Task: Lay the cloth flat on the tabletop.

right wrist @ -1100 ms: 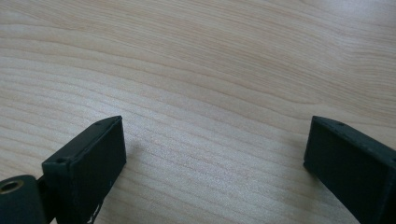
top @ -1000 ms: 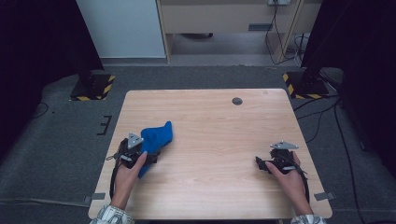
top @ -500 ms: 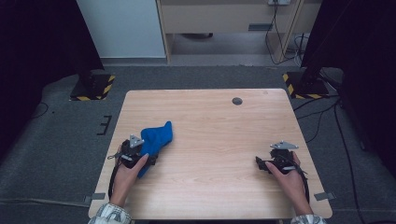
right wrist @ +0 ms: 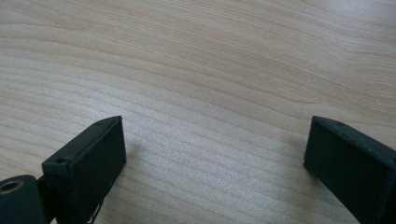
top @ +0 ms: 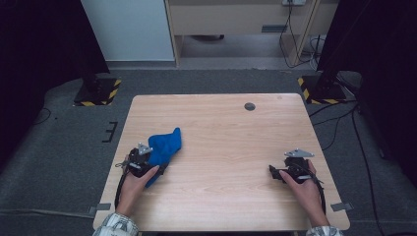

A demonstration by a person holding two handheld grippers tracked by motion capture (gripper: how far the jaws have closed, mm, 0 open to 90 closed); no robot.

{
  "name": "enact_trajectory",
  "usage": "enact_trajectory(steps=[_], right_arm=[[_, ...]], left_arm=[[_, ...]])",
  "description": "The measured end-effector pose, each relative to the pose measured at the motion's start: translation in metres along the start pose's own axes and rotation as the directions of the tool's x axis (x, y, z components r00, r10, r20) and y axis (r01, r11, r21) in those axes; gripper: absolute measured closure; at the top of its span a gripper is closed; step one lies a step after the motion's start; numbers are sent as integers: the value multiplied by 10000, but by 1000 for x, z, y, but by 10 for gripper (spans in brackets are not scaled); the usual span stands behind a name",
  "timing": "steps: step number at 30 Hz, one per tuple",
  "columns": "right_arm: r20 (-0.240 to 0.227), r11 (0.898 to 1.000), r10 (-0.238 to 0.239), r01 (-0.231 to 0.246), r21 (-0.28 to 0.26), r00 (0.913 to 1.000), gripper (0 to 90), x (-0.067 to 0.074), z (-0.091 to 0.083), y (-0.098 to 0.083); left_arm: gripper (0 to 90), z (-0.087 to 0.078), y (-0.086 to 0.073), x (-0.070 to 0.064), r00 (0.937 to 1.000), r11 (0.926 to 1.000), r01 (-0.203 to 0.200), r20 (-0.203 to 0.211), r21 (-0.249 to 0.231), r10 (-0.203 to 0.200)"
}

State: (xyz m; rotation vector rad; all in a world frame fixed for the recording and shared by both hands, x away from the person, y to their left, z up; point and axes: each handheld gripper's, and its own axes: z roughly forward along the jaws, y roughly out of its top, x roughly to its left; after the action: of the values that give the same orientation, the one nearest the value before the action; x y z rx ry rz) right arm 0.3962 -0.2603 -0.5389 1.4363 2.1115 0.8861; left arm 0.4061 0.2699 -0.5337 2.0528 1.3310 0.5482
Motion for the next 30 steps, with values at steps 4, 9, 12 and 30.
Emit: enact_trajectory(steps=[4, 9, 12, 30], right_arm=[[-1, 10000, 19, -19, 7, 10000, 56, 0, 0, 0], [-1, 10000, 22, -22, 8, 10000, 56, 0, 0, 0], [2, 10000, 2, -2, -1, 10000, 56, 0, 0, 0], [0, 10000, 28, -28, 9, 10000, 56, 0, 0, 0]], left_arm=[[11, 1, 0, 0, 10000, 10000, -34, 6, -17, 34], [74, -1, 0, 1, 10000, 10000, 32, -87, -16, -32], [191, -5, 0, 5, 9994, 9998, 205, -289, -67, -207], [727, -16, -3, 22, 9958, 9945, 873, -223, -573, -887]])
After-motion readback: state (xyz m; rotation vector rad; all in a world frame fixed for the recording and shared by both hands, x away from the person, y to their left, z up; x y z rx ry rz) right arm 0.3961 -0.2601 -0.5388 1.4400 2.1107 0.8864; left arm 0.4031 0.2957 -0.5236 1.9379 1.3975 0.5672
